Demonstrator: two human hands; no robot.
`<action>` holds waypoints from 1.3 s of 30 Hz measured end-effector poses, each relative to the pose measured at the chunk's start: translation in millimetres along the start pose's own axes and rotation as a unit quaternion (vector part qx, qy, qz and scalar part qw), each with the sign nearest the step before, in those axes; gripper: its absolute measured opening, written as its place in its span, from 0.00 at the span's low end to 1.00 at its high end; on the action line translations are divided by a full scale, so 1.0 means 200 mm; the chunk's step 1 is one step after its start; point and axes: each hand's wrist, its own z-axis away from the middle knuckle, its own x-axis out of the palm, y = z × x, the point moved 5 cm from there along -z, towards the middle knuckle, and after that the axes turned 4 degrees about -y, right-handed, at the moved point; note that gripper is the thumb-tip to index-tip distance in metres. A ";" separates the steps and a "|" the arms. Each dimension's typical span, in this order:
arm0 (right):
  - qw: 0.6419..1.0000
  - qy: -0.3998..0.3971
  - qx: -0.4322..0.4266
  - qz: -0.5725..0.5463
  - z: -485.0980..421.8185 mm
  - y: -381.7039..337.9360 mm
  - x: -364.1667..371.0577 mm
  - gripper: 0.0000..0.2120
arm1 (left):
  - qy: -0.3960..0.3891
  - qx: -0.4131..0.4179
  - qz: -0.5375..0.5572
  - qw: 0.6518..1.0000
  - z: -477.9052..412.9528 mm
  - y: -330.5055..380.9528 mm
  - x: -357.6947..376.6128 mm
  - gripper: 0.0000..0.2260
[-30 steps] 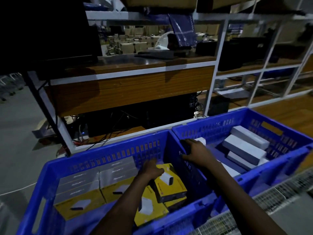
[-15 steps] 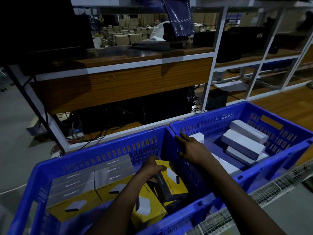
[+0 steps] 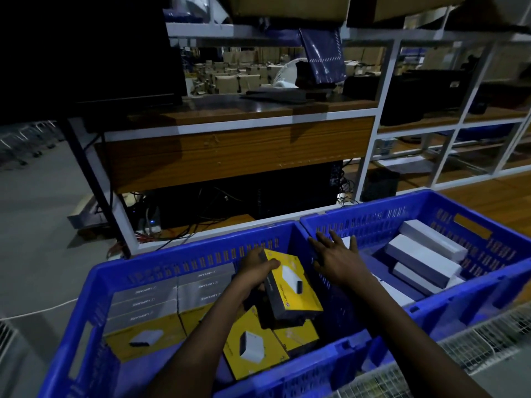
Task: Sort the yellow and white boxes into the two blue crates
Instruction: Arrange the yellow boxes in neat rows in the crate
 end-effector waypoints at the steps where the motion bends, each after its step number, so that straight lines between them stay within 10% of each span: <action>1: 1.000 0.002 0.003 0.003 0.00 0.00 -0.01 0.30 | 0.012 0.011 0.007 1.000 0.02 0.02 -0.04 0.28; 9: 0.993 0.048 -0.102 0.044 -0.11 -0.34 -0.10 0.30 | 0.128 0.064 0.116 0.983 0.22 0.06 -0.50 0.03; 20: 0.945 0.063 -0.298 -0.122 -0.17 -1.04 -0.16 0.36 | 0.257 -0.069 0.268 0.926 0.47 -0.29 -0.89 0.11; 26: 0.926 0.124 -0.344 -0.095 -0.15 -1.07 -0.09 0.29 | 0.127 -0.118 0.372 0.912 0.51 -0.38 -0.81 0.03; 30: 0.934 0.110 -0.317 -0.119 -0.19 -1.05 -0.04 0.35 | 0.097 -0.078 0.318 0.940 0.44 -0.41 -0.83 0.28; 34: 0.943 0.067 -0.280 -0.168 -0.23 -1.01 0.01 0.46 | 0.097 -0.050 0.260 0.959 0.46 -0.36 -0.82 0.10; 39: 0.902 -0.002 -0.247 -0.355 -0.24 -0.96 0.02 0.28 | 0.084 -0.030 0.143 0.986 0.48 -0.33 -0.85 0.10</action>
